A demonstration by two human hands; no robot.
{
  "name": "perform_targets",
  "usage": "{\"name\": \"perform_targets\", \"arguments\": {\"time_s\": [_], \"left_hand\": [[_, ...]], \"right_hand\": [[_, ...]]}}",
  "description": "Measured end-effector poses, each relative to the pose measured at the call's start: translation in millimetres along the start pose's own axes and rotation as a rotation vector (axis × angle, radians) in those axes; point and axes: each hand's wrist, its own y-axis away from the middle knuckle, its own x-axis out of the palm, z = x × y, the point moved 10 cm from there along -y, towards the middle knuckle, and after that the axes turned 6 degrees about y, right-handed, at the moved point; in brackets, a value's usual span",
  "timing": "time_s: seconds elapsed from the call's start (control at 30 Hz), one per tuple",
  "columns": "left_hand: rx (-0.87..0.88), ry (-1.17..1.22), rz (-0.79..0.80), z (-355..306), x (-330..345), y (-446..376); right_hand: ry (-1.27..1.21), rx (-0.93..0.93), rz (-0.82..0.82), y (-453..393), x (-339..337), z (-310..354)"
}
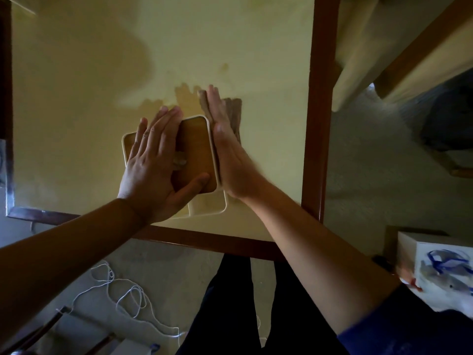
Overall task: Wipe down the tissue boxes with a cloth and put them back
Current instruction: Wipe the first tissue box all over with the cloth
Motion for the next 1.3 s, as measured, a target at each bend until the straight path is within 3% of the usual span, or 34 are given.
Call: {"name": "perform_targets", "arguments": {"time_s": [0.37,0.87,1.13,1.3], "left_hand": [[0.000,-0.008,-0.005,0,0,0],[0.017,-0.022,-0.005,-1,1,-1],[0.004,-0.018,-0.001,0,1,-2],[0.008,-0.020,-0.012,0,0,-1]], "right_hand": [[-0.092,0.097,0.005,106,25,-20],[-0.047,0.125,0.072,-19,-2,-5],[-0.221,0.110,0.127,70,23,-20],[-0.120,0.166,0.193,124,28,-23]]}}
